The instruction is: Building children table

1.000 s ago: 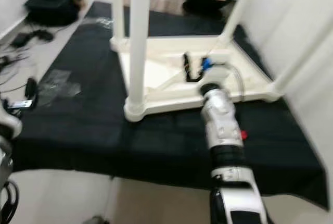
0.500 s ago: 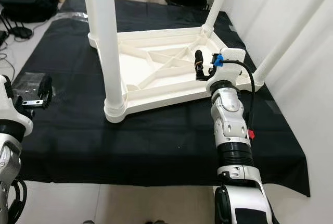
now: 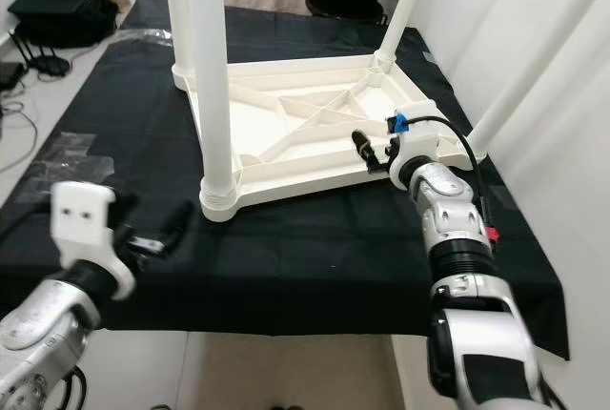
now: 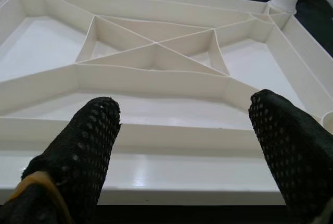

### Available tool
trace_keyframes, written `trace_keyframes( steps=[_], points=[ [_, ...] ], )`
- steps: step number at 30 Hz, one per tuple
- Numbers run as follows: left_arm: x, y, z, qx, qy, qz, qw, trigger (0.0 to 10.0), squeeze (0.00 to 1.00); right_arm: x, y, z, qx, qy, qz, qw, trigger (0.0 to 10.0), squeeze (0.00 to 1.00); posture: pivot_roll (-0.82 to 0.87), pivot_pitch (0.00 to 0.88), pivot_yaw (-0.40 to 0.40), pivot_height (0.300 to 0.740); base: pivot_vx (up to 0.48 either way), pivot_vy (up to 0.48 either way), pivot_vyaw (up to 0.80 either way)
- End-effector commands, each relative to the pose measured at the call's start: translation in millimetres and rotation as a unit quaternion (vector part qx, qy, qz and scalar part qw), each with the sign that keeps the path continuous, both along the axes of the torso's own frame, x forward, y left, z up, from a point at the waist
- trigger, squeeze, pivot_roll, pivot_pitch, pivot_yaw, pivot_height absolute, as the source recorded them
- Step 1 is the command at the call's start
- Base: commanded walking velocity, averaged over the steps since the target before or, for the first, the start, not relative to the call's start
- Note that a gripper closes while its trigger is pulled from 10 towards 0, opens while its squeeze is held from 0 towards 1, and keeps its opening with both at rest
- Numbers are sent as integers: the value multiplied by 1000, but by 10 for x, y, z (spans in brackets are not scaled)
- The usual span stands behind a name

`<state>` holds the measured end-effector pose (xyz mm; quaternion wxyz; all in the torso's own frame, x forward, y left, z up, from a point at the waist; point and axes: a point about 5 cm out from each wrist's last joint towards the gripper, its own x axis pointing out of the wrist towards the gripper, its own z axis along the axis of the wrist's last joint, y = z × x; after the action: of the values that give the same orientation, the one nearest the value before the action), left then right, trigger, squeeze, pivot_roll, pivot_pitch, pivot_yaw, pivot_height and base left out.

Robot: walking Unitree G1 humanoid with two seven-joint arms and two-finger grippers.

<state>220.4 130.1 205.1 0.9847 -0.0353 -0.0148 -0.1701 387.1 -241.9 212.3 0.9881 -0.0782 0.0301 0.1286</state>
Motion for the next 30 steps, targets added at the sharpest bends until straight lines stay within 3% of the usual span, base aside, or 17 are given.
trace_keyframes(
  steps=[1,2,3,4,5,8,11,13,15,16,17,20,22,23,26,29,30],
  points=[
    [-58,-68,-19,-3,11,-32,999,10000,0,-16,-53,-5,-13,15,20,1000,10000,1000,72,199,-130,740,0,0,0],
    [-98,-142,-42,-7,19,-66,998,10000,0,-75,-114,-19,-33,41,75,996,10000,1000,71,202,-130,740,0,0,0],
    [-121,-186,-65,-9,26,-84,996,10000,0,-139,-172,-20,-52,56,122,990,10000,737,69,204,-129,740,0,0,0],
    [-121,-186,-65,-9,26,-84,996,10000,0,-139,-172,-20,-52,56,122,990,10000,737,69,204,-129,740,0,0,0],
    [-140,-218,-80,-11,31,-98,995,10000,0,-193,-219,-20,-58,70,156,983,10000,0,69,204,-129,740,0,0,0],
    [-156,-241,-92,-12,34,-108,993,10000,0,-234,-262,-15,-61,79,181,978,10000,0,69,204,-129,740,0,0,0],
    [-210,-316,-88,-21,36,-139,989,10000,0,-330,-305,70,-25,76,259,963,10000,0,67,208,-129,740,0,0,0],
    [-210,-316,-88,-21,36,-139,989,10000,0,-330,-305,70,-25,76,259,963,10000,0,67,208,-129,740,0,0,0],
    [-247,-357,-86,-29,40,-156,986,10000,0,-361,-298,125,-6,68,293,954,10000,0,68,206,-127,740,0,0,0],
    [-285,-394,-96,-31,44,-174,983,10000,0,-374,-262,185,14,58,330,942,10000,0,66,203,-125,740,0,0,0],
    [-285,-394,-96,-31,44,-174,983,10000,0,-374,-262,185,14,58,330,942,10000,0,66,203,-125,740,0,0,0],
    [-341,-469,-131,-34,54,-202,977,10000,0,-358,-45,311,56,23,405,912,10000,0,68,196,-123,740,0,0,0],
    [-341,-469,-131,-34,54,-202,977,10000,0,-358,-45,311,56,23,405,912,10000,0,68,196,-123,740,0,0,0],
    [-344,-483,-135,-34,54,-205,977,10000,0,-356,56,353,70,8,428,901,10000,0,68,193,-119,740,0,0,0],
    [-351,-504,-129,-35,53,-212,975,10000,0,-330,155,382,78,-7,439,895,10000,0,68,193,-119,740,0,0,0],
    [-352,-540,-110,-40,49,-223,973,10000,0,-265,442,397,83,-32,455,886,10000,0,68,183,-117,740,0,0,0],
    [-352,-540,-110,-40,49,-223,973,10000,0,-265,442,397,83,-32,455,886,10000,0,68,183,-117,740,0,0,0]
  ],
)
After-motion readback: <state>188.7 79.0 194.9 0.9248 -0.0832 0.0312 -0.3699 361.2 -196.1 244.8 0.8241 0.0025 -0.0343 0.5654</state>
